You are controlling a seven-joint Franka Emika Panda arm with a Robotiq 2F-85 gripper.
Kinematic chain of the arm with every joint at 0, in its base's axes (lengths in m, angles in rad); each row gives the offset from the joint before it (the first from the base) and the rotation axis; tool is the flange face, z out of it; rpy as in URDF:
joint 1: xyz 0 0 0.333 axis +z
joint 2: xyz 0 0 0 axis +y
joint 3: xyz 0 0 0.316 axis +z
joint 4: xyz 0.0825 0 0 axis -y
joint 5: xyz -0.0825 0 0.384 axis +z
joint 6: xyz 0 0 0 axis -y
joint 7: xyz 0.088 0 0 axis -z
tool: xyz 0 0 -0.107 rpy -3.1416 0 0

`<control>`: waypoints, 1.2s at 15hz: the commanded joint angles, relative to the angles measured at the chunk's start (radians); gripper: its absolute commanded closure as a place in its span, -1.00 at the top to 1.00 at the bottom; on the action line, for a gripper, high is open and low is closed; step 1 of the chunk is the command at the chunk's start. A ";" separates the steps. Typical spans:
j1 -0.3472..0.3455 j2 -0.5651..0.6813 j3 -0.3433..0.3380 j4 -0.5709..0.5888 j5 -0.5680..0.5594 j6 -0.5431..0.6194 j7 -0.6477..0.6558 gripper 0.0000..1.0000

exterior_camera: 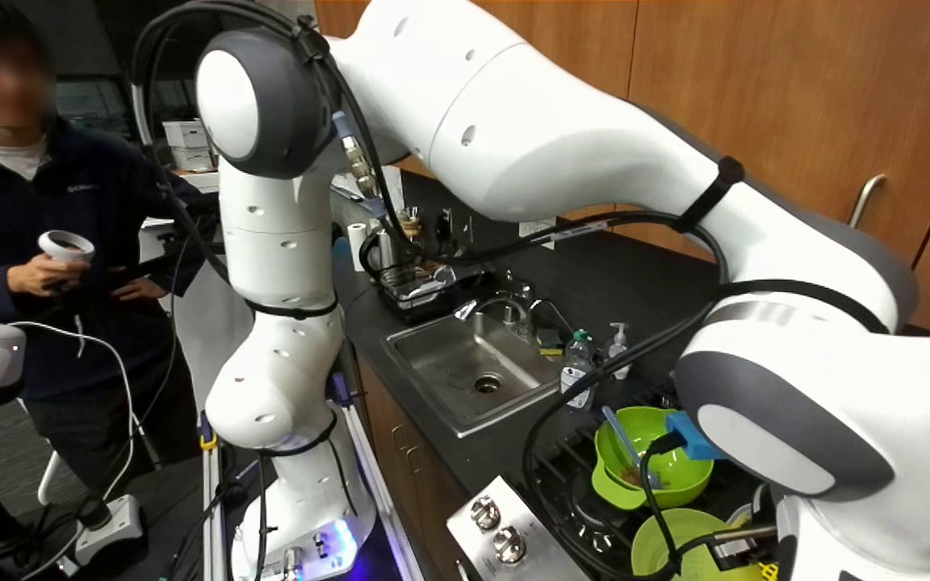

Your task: Move the yellow bowl to the green object

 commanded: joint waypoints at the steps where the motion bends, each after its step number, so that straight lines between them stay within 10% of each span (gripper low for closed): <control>1: 0.029 0.028 0.022 0.067 -0.009 -0.014 0.047 -0.98; 13: 0.236 -0.183 0.124 -0.105 -0.474 0.209 0.246 -0.98; 18: 0.222 -0.227 0.154 -0.160 -0.484 0.228 0.240 -0.98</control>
